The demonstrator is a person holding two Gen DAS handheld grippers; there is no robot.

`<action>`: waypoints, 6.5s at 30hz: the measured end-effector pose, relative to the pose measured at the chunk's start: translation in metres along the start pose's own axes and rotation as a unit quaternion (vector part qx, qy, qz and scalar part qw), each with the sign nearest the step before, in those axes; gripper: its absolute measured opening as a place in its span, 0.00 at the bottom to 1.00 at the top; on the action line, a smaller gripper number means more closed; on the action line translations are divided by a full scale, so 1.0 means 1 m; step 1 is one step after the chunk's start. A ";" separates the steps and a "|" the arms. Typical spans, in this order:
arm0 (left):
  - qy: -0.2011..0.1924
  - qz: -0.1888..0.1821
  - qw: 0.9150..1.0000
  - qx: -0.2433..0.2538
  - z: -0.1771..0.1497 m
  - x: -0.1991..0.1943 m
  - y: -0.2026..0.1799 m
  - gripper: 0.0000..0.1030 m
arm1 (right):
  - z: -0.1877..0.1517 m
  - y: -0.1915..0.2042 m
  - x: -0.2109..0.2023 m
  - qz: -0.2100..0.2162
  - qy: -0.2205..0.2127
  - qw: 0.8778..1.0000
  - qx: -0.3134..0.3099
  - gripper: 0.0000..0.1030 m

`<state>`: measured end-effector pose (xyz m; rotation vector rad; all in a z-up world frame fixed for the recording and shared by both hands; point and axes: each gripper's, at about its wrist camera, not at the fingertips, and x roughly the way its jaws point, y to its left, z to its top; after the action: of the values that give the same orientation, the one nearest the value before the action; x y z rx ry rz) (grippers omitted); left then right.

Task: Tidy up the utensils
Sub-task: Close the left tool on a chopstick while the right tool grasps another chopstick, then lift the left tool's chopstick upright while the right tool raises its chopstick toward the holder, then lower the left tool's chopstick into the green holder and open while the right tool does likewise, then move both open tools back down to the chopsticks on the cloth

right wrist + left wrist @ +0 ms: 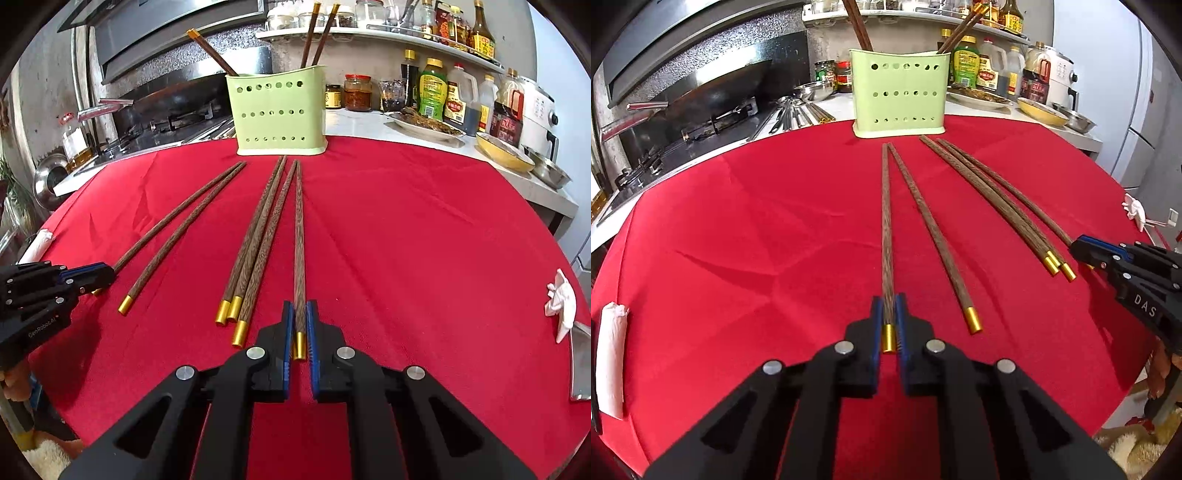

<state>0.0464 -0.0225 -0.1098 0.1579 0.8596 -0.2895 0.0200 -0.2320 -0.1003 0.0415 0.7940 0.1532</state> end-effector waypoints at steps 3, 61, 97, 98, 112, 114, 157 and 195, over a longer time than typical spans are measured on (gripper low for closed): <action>-0.004 0.000 1.000 0.001 0.001 0.002 -0.004 0.07 | -0.002 0.000 -0.001 0.004 -0.007 1.000 0.006 0.10; -0.148 -0.025 0.989 0.011 0.114 -0.137 0.036 0.07 | 0.117 -0.007 -0.151 -0.016 -0.225 0.974 -0.004 0.07; -0.133 0.013 0.990 0.053 0.131 -0.092 0.022 0.07 | 0.124 -0.010 -0.086 -0.043 -0.178 0.983 -0.027 0.08; -0.119 0.013 0.991 0.054 0.128 -0.085 0.021 0.07 | 0.122 -0.011 -0.085 -0.043 -0.174 0.983 -0.028 0.08; -0.148 -0.013 0.988 0.026 0.117 -0.079 0.024 0.06 | 0.126 0.003 -0.085 -0.032 -0.200 0.978 -0.048 0.06; -0.173 -0.019 0.984 0.028 0.130 -0.085 0.022 0.06 | 0.136 0.006 -0.079 -0.021 -0.202 0.978 -0.053 0.06; -0.254 -0.008 0.966 0.043 0.269 -0.078 0.000 0.32 | 0.256 -0.008 -0.079 -0.039 -0.270 0.961 -0.052 0.37; -0.049 0.037 0.997 -0.053 0.001 -0.026 0.018 0.34 | -0.007 0.023 -0.007 0.004 0.002 0.999 -0.037 0.07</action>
<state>0.0370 -0.0013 -0.0891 0.0750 0.7677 -0.1809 0.0075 -0.2104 -0.0978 -0.0261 0.7909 0.1912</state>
